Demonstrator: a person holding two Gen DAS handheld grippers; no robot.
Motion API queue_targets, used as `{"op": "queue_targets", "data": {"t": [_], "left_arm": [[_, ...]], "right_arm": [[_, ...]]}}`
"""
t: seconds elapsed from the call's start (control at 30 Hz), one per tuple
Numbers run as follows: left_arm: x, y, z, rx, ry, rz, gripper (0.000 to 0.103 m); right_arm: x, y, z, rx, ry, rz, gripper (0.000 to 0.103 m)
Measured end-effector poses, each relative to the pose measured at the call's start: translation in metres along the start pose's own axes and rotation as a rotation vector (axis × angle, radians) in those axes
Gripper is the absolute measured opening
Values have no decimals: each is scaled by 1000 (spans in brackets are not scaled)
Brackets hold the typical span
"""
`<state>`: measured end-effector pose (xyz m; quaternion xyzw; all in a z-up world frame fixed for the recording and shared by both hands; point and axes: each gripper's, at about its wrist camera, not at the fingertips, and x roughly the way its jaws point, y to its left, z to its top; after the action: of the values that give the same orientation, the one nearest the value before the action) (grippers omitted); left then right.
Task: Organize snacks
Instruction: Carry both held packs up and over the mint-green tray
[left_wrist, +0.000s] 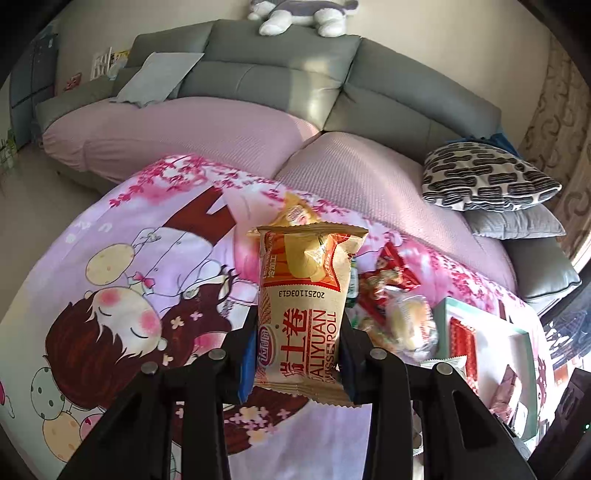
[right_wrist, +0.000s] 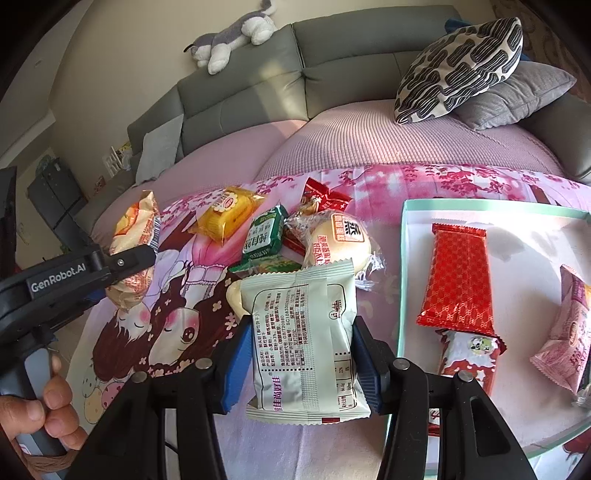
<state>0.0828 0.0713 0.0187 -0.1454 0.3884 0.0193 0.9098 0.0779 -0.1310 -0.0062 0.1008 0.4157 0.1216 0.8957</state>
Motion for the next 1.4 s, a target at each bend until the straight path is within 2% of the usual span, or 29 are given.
{"op": "queue_targets", "data": {"t": [0.33,0.8,0.97,1.1,1.27,1.4], "left_arm": [[-5,-52,-3,74,-10,-82,38],[0,-157,-32,255,30,-231,38],[8,-190,-44,320,51,-281,38],[17,-205,-53,336,72,-296,38],[30,-213,-61,353,89,-280,38],[40,-220,-68,375,101,-268,38]], "right_arm": [[-23,-32,7,45,-57,-46,54],[-80,-143,7,238,-159,-271,54],[-95,-172,3,301,-189,-316,54],[-105,-190,0,335,-217,-364,54],[-107,-207,-5,362,-221,-444,54],[-104,-215,-7,374,-228,-462,54]]}}
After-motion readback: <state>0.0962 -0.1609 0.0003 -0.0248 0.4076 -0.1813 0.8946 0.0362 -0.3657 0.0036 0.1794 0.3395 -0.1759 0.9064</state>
